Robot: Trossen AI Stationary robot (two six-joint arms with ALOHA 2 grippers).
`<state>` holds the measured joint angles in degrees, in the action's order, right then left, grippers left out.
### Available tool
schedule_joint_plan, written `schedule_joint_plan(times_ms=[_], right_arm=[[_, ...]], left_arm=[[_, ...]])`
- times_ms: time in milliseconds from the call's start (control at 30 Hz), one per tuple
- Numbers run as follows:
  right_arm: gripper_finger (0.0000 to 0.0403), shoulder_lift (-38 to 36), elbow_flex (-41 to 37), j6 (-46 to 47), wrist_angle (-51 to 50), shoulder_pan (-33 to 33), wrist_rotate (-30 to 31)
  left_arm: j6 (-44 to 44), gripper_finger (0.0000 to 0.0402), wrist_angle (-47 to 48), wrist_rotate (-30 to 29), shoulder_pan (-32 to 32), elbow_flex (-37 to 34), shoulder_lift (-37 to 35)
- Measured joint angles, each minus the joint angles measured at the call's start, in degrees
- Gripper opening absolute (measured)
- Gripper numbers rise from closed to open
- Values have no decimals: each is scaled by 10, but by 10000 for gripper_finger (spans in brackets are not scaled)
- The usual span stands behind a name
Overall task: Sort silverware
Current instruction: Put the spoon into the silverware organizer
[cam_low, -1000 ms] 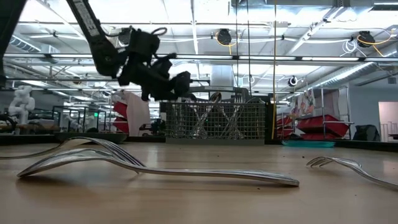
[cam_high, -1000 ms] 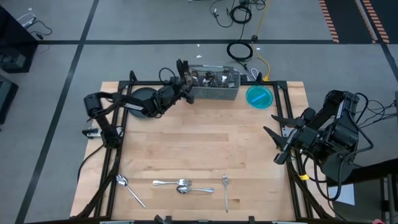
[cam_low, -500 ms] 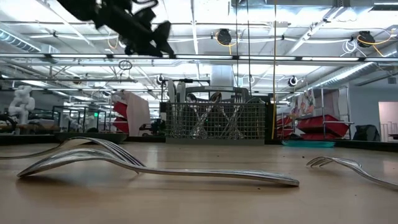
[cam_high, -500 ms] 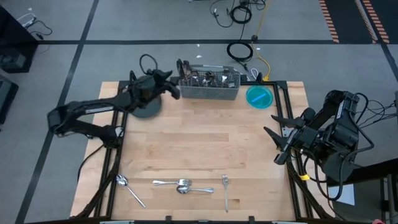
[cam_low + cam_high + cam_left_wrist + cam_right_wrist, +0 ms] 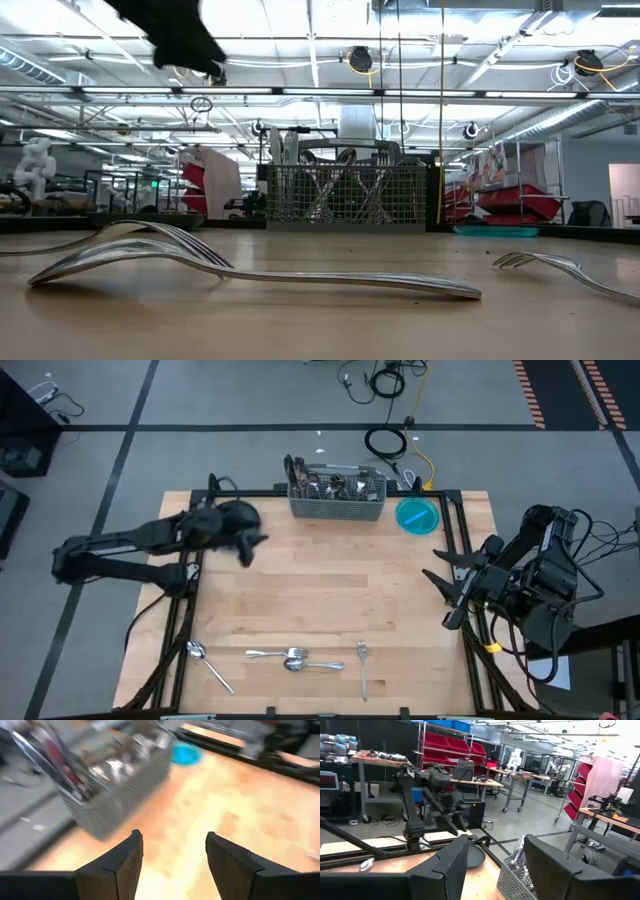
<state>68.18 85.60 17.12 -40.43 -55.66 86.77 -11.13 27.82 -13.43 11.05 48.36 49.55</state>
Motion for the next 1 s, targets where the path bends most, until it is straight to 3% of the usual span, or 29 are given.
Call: schedule_joint_plan(times_ms=[167,333,567,800,1000], right_arm=[[180,0,0,-5,0,0,-1],[180,0,0,-15,-1,0,-1],[180,0,0,-14,4,0,-1],[180,0,0,-13,10,0,-1],[180,0,0,-13,12,0,-1]], left_arm=[[-83,217,109,4,-129,24,-51],[-102,217,118,51,-256,29,-41],[-152,217,158,95,-401,29,67],[-186,217,224,159,-515,29,196],[-242,217,257,203,-595,29,259]])
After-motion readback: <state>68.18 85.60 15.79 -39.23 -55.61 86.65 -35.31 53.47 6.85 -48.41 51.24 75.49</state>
